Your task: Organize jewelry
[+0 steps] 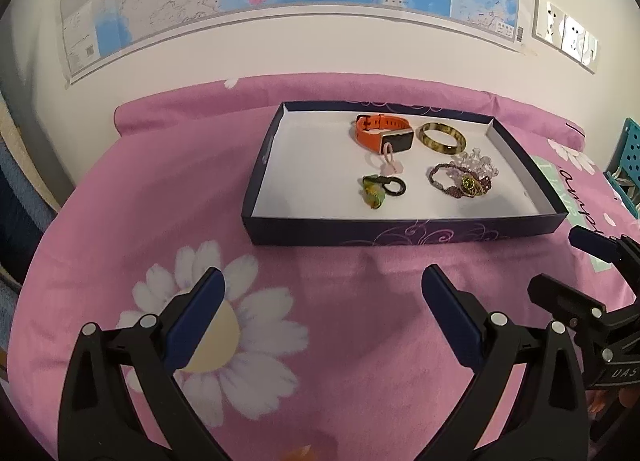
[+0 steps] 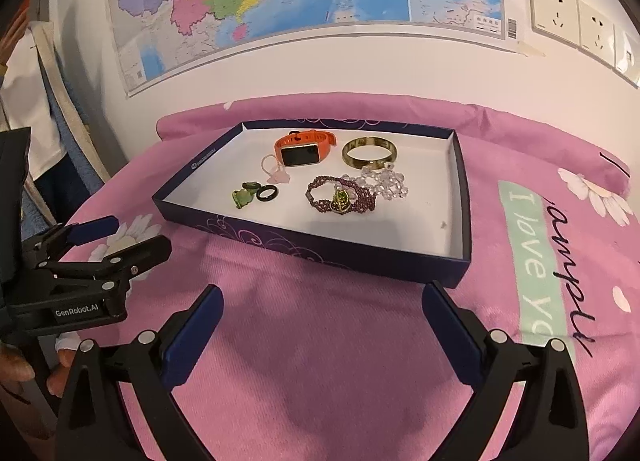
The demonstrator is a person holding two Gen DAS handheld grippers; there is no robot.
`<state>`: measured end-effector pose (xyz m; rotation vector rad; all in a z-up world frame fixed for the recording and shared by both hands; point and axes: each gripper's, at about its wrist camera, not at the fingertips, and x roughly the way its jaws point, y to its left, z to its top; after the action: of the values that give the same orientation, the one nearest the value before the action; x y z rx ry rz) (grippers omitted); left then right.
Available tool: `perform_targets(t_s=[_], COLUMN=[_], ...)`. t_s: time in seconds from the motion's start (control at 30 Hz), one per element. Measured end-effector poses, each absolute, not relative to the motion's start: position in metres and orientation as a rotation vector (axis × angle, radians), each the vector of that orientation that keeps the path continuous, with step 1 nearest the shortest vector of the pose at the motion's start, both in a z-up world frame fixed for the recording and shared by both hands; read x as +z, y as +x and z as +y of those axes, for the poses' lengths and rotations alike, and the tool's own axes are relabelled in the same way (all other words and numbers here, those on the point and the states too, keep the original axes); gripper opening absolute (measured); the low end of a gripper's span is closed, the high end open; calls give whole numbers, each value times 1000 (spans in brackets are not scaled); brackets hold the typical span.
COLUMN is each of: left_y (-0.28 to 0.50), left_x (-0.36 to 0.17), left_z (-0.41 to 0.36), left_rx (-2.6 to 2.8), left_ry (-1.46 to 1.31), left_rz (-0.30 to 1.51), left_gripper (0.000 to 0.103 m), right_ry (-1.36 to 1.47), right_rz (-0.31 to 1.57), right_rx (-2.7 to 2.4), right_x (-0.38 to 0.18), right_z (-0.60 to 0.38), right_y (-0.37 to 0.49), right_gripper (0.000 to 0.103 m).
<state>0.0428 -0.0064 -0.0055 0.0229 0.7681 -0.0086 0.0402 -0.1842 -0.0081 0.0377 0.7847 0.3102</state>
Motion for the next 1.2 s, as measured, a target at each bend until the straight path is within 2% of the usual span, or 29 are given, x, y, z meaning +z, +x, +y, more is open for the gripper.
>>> perform_targets(t_s=[1.2], left_y=[33], left_x=[-2], left_z=[-9], left_rx=[7], left_ry=[37], left_rz=[750], left_gripper=[97], right_ry=[58], right_rz=[796], right_rx=[321], right_x=[-10], right_z=[-179], right_y=[28], right_gripper=[96])
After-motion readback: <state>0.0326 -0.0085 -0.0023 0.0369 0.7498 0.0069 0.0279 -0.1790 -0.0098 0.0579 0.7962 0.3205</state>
